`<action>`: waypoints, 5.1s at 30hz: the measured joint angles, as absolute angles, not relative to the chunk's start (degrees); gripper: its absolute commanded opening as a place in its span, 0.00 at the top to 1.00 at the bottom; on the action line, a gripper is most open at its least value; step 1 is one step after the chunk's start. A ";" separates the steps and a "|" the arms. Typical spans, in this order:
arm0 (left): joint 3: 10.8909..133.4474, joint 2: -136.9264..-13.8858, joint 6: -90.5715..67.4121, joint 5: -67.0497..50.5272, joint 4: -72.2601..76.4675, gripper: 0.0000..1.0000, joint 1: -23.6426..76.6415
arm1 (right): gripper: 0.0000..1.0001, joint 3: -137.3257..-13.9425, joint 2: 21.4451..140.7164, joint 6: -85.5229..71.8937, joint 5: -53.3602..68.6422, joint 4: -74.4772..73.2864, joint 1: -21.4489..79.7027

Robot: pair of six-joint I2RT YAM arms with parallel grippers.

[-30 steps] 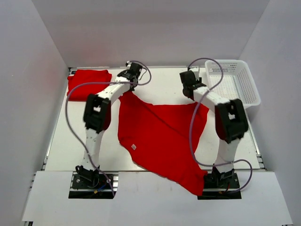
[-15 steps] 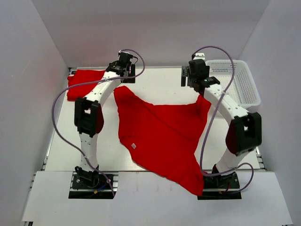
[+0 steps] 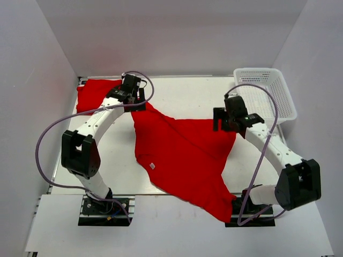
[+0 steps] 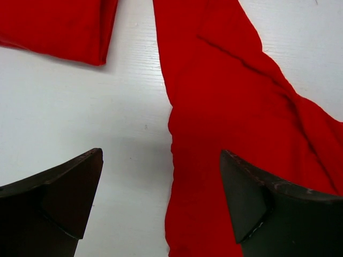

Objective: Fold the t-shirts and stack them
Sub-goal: Flatten out the tshirt

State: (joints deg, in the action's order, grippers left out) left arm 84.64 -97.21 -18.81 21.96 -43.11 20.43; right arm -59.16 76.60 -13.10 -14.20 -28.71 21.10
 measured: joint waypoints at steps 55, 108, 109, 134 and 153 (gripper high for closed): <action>85.97 -124.99 -23.59 18.24 -8.54 1.00 10.22 | 0.10 -47.33 75.22 -13.08 0.75 -34.28 22.33; 85.54 -124.20 -22.94 22.11 -10.72 1.00 10.46 | 1.00 -42.52 80.99 -17.21 -0.86 -28.32 24.03; 85.49 -124.16 -22.94 22.11 -10.85 1.00 10.46 | 1.00 -42.52 80.27 -17.21 -1.39 -28.34 24.03; 78.70 -83.40 -15.25 21.32 -9.63 1.00 11.07 | 1.00 -66.81 62.85 -2.83 -35.33 -3.62 23.99; 103.55 -54.76 -0.14 17.96 -14.00 1.00 10.96 | 1.00 -107.66 55.72 19.99 -35.16 -2.68 23.99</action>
State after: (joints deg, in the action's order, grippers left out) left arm 103.55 -54.76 -0.14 17.96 -14.00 10.96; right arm -107.66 55.72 19.99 -35.16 -2.68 23.99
